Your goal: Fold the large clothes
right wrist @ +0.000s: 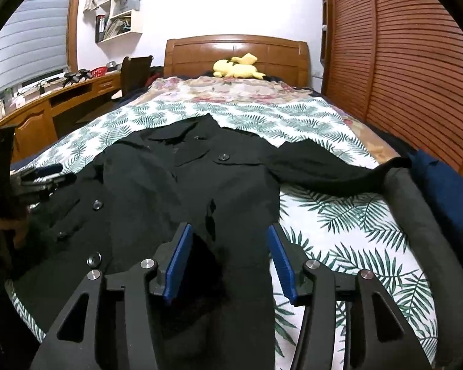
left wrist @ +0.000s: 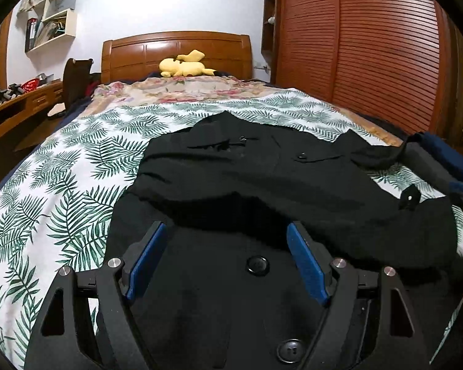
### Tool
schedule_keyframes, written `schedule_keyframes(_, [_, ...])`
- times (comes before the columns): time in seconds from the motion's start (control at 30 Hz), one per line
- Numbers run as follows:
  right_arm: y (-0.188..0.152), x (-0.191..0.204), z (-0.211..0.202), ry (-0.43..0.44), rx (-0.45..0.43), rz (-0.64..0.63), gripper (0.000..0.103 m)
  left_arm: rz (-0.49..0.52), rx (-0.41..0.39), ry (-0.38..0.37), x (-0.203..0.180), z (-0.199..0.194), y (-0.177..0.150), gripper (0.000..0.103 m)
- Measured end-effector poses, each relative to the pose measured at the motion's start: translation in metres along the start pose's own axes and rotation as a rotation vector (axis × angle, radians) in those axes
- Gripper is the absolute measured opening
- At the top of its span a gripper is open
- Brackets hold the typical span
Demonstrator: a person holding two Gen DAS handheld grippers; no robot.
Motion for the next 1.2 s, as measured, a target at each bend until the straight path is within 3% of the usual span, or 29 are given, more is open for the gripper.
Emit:
schedule_keyframes(0.5, [0.006, -0.007, -0.015, -0.032, -0.007, 0.006, 0.057, 0.011, -0.017, -0.025, -0.004, -0.001, 0.002, 0.080])
schedule_keyframes(0.9, [-0.031, 0.001, 0.060, 0.052, 0.241, 0.042, 0.057, -0.010, -0.033, -0.058, 0.001, -0.017, 0.002, 0.080])
schedule_keyframes(0.93, [-0.034, 0.000, 0.064, 0.066, 0.256, 0.054, 0.055, -0.014, -0.032, -0.061, 0.003, -0.018, 0.002, 0.080])
schedule_keyframes(0.97, [-0.034, 0.001, 0.067, 0.078, 0.261, 0.054, 0.037, -0.019, -0.031, -0.062, 0.005, -0.020, 0.002, 0.080])
schedule_keyframes(1.03, [-0.032, 0.006, 0.068, 0.101, 0.253, 0.014, 0.012, -0.026, -0.030, -0.059, 0.008, -0.022, 0.001, 0.080])
schedule_keyframes(1.1, [-0.025, 0.008, 0.063, 0.059, 0.204, -0.051, 0.009, -0.031, -0.030, -0.055, 0.011, -0.026, 0.001, 0.080])
schedule_keyframes(1.2, [-0.012, -0.006, 0.059, -0.108, 0.126, -0.110, 0.008, -0.040, -0.033, -0.047, 0.015, -0.032, 0.000, 0.080])
Point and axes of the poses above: each gripper's, at about its wrist camera, not at the fingertips, and z roughly the way its jaws point, x to its left, y to its top, the point moved 7 cm from there along z, roughly the way its jaws point, and after that the axes turned 1 degree about z, right-handed, at the moved point
